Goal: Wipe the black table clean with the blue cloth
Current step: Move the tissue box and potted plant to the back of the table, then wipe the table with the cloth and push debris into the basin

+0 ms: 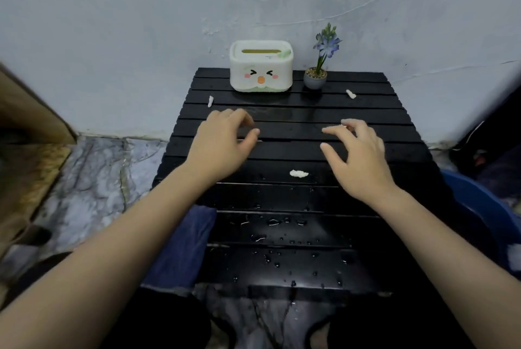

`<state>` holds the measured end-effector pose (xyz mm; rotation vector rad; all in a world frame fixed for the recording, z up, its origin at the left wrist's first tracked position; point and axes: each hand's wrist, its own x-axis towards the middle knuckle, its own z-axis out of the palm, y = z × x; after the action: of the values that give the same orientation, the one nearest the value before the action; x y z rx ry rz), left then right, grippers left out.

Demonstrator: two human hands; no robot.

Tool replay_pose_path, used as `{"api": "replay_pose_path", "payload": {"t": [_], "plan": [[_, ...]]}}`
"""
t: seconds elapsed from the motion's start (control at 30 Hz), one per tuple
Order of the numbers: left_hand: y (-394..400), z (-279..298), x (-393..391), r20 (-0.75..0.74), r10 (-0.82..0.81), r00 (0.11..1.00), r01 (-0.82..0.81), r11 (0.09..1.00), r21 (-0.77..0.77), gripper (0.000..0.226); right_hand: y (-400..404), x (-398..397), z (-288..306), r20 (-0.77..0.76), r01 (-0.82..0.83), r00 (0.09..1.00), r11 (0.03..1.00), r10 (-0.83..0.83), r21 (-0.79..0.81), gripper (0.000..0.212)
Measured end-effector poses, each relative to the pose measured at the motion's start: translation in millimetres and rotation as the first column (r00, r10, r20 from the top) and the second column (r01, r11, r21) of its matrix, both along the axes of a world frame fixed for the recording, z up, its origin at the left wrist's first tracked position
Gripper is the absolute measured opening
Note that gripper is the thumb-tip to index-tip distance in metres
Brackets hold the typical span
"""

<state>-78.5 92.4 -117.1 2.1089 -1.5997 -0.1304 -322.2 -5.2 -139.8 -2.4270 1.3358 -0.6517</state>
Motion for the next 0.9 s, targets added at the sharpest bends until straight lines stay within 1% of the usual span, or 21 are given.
{"api": "replay_pose_path", "payload": {"t": [0.1, 0.17, 0.23, 0.27, 0.3, 0.33, 0.37, 0.47, 0.63, 0.77, 0.9], "plan": [[73.5, -16.3, 9.5, -0.065, 0.122, 0.99, -0.123, 0.992, -0.014, 0.034, 42.3, -27.5, -10.1, -0.082, 0.021, 0.996, 0.999, -0.017, 0.045, 0.036], [122.7, -34.8, 9.4, -0.095, 0.177, 0.98, -0.177, 0.984, 0.006, 0.049, 63.8, -40.4, -22.0, -0.139, 0.043, 0.99, 0.996, -0.031, 0.081, 0.045], [160.1, -54.6, 1.0, -0.078, 0.213, 0.974, -0.205, 0.974, 0.095, 0.07, 80.3, -48.4, -35.6, -0.193, 0.049, 0.981, 0.991, -0.024, 0.126, 0.055], [170.9, -64.7, -4.1, -0.024, 0.229, 0.973, -0.222, 0.963, 0.153, 0.079, 85.4, -50.6, -42.2, -0.223, 0.049, 0.975, 0.989, -0.016, 0.143, 0.059], [178.3, -73.7, -10.4, 0.067, 0.238, 0.969, -0.246, 0.949, 0.198, 0.085, 89.9, -52.6, -47.9, -0.256, 0.046, 0.967, 0.988, -0.006, 0.15, 0.063], [181.6, -79.8, -17.7, 0.154, 0.245, 0.957, -0.276, 0.935, 0.225, 0.089, 92.8, -54.5, -52.2, -0.286, 0.04, 0.958, 0.988, 0.003, 0.146, 0.065], [180.4, -83.2, -24.4, 0.209, 0.261, 0.942, -0.307, 0.923, 0.233, 0.09, 93.2, -55.3, -54.8, -0.306, 0.037, 0.952, 0.99, 0.008, 0.139, 0.067], [167.0, -85.4, -43.1, 0.258, 0.296, 0.92, -0.357, 0.903, 0.238, 0.087, 93.2, -55.8, -57.3, -0.326, 0.036, 0.945, 0.993, 0.003, 0.112, 0.068], [139.8, -82.2, -86.2, 0.223, 0.273, 0.936, -0.324, 0.916, 0.237, 0.072, 94.8, -53.3, -61.5, -0.339, 0.053, 0.94, 0.995, -0.022, 0.082, 0.066], [109.4, -77.9, -135.8, 0.152, 0.202, 0.968, -0.232, 0.948, 0.217, 0.066, 95.9, -53.7, -61.4, -0.32, 0.066, 0.947, 0.995, -0.038, 0.078, 0.063], [84.5, -79.7, -176.1, 0.13, 0.073, 0.989, -0.102, 0.966, 0.236, 0.061, 95.2, -55.4, -62.2, -0.244, 0.083, 0.968, 0.993, -0.061, 0.08, 0.056]]}}
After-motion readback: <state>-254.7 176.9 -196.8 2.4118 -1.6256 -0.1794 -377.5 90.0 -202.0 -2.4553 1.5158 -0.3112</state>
